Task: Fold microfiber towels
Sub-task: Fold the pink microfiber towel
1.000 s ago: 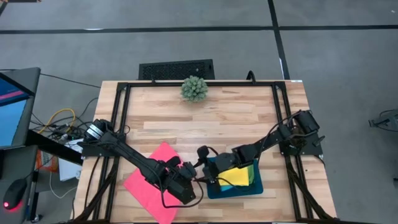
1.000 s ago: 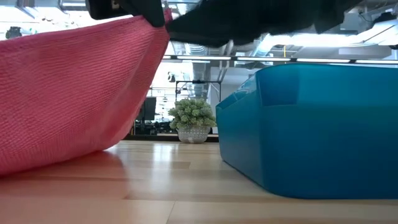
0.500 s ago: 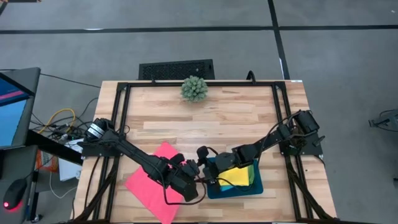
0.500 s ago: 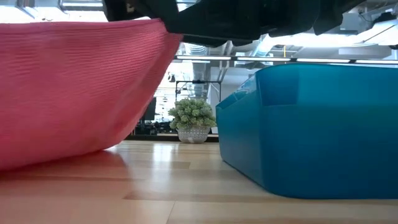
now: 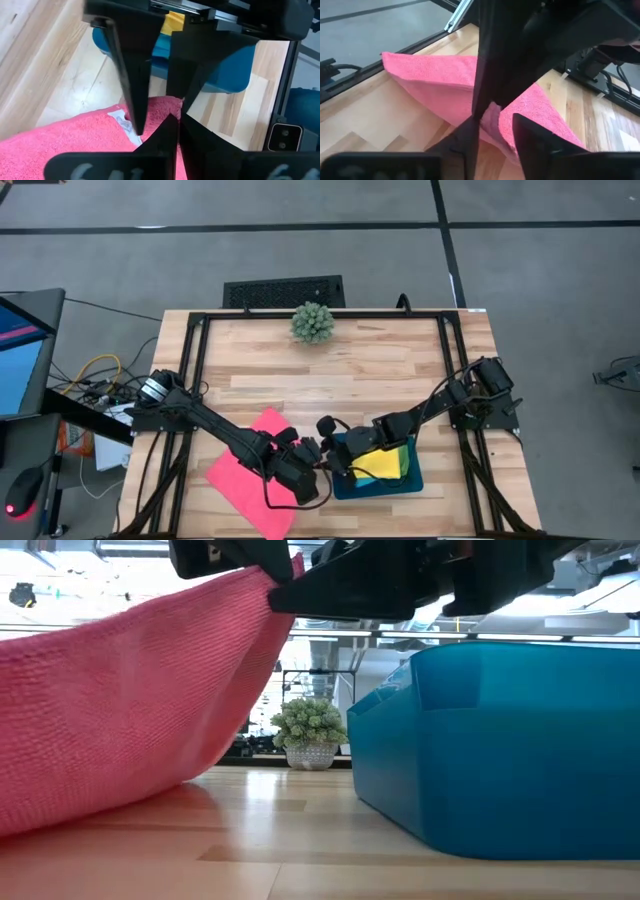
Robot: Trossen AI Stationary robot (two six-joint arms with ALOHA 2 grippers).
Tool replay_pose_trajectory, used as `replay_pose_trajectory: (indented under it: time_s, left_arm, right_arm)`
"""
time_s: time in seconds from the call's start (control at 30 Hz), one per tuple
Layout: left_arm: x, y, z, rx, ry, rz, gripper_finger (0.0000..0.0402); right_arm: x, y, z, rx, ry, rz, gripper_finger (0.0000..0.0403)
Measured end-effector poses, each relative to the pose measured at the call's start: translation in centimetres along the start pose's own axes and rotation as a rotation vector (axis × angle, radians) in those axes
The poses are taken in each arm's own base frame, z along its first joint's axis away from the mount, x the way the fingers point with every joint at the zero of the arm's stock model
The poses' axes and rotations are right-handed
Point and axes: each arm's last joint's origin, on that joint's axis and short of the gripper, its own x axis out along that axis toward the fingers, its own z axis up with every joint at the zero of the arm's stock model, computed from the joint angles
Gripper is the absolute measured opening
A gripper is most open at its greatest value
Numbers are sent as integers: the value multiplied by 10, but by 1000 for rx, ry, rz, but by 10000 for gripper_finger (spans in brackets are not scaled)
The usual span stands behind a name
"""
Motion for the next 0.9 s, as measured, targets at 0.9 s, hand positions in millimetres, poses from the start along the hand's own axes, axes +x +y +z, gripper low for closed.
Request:
replay_pose_trajectory:
  time_s: [0.9]
  left_arm:
    - [-27,-39,-72,-253,63,3,118]
  right_arm:
    - [0,-6,-7,93,52,-14,14]
